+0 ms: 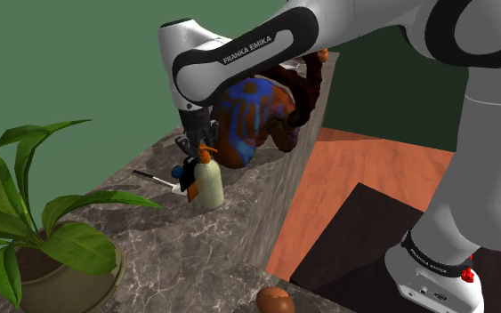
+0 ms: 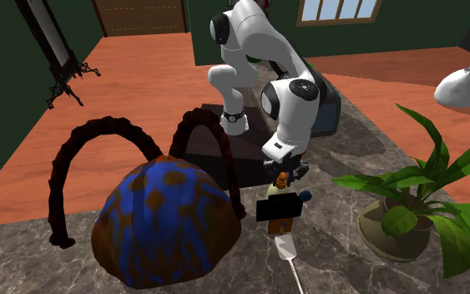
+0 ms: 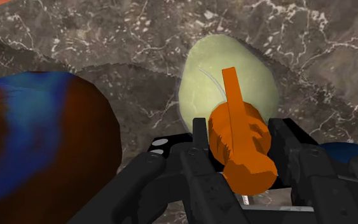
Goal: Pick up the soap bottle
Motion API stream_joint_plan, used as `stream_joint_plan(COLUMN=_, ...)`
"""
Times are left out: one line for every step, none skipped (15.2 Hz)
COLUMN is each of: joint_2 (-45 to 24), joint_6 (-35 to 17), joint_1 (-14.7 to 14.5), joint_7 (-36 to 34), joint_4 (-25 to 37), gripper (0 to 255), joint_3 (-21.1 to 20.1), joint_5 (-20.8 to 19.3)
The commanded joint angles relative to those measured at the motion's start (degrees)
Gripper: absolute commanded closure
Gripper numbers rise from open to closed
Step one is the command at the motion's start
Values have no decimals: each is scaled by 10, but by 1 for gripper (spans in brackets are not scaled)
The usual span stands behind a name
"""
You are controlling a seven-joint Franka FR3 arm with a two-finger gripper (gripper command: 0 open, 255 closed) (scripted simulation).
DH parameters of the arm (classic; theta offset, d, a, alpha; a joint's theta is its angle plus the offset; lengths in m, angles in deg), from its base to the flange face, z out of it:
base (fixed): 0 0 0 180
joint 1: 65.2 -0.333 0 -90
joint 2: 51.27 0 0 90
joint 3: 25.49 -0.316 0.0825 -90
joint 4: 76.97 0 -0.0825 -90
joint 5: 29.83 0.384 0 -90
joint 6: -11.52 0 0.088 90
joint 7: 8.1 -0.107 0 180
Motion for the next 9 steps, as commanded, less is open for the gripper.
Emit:
stream_joint_plan(joint_2=0, joint_6=0, joint_1=0, joint_7=0, joint_4=-1, gripper=255, joint_3=0, joint_5=0)
stream_joint_plan(joint_2=-1, joint_6=0, joint_1=0, joint_7=0, joint_4=0, gripper=255, joint_3=0, joint_5=0)
stream_joint_plan(joint_2=-1, joint_6=0, joint_1=0, joint_7=0, joint_4=0, gripper=255, joint_3=0, joint_5=0)
stream_joint_plan(joint_2=-1, joint_6=0, joint_1=0, joint_7=0, joint_4=0, gripper=255, joint_3=0, joint_5=0)
stream_joint_plan(joint_2=-1, joint_6=0, joint_1=0, joint_7=0, joint_4=1, gripper=255, joint_3=1, joint_5=0)
stream_joint_plan(joint_2=-1, joint_6=1, joint_1=0, joint_7=1, joint_4=1, gripper=255, joint_3=0, joint_5=0)
stream_joint_plan(joint_2=1, joint_6=8, joint_1=1, joint_7=1, joint_4=6, gripper=255, joint_3=0, joint_5=1)
stream_joint_plan(joint_2=3, joint_6=15, joint_1=1, joint_7=2, joint_4=11, gripper=255, joint_3=0, joint_5=1)
stream_joint_plan(joint_2=5, joint_6=22, joint_1=1, joint_7=2, joint_4=16, gripper=255, joint_3=0, joint_5=2)
